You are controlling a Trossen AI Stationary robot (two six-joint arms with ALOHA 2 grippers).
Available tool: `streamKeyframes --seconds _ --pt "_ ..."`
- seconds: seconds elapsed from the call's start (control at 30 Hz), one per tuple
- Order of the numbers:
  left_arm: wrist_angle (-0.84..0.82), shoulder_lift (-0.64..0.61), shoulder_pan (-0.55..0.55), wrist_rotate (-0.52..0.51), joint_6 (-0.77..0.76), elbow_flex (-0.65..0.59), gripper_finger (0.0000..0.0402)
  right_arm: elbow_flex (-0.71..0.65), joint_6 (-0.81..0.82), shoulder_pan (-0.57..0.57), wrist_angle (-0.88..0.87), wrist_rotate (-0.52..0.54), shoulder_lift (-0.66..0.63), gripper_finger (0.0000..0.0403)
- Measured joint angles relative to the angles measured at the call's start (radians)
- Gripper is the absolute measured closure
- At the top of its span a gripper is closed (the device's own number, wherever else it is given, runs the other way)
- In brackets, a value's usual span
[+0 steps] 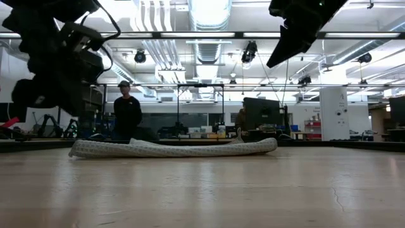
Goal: Roll towel
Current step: Fold the gray towel on the table
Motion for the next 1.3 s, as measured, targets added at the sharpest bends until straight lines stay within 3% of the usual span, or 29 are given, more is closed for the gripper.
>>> streamKeyframes --seconds 0.2,0.33,0.57,0.87,1.3 --pt "0.151 0.013 0.000 0.002 -0.010 -0.042 0.0342 -0.002 -0.004 0.001 0.001 0.000 0.000 0.0350" --pt "0.145 0.016 0.000 0.012 -0.057 -0.058 0.0342 -0.002 0.017 0.001 0.000 -0.002 0.000 0.0350" --pt "0.146 0.017 0.000 0.027 -0.066 -0.075 0.0342 -0.003 0.212 0.001 -0.006 -0.050 0.003 0.0350" --pt "0.148 0.017 0.000 0.028 -0.074 -0.094 0.0342 -0.022 0.232 0.001 -0.007 -0.056 0.007 0.0350" --pt "0.147 0.017 0.000 0.028 -0.095 -0.105 0.0341 -0.186 0.389 0.000 0.004 -0.063 0.007 0.0350"
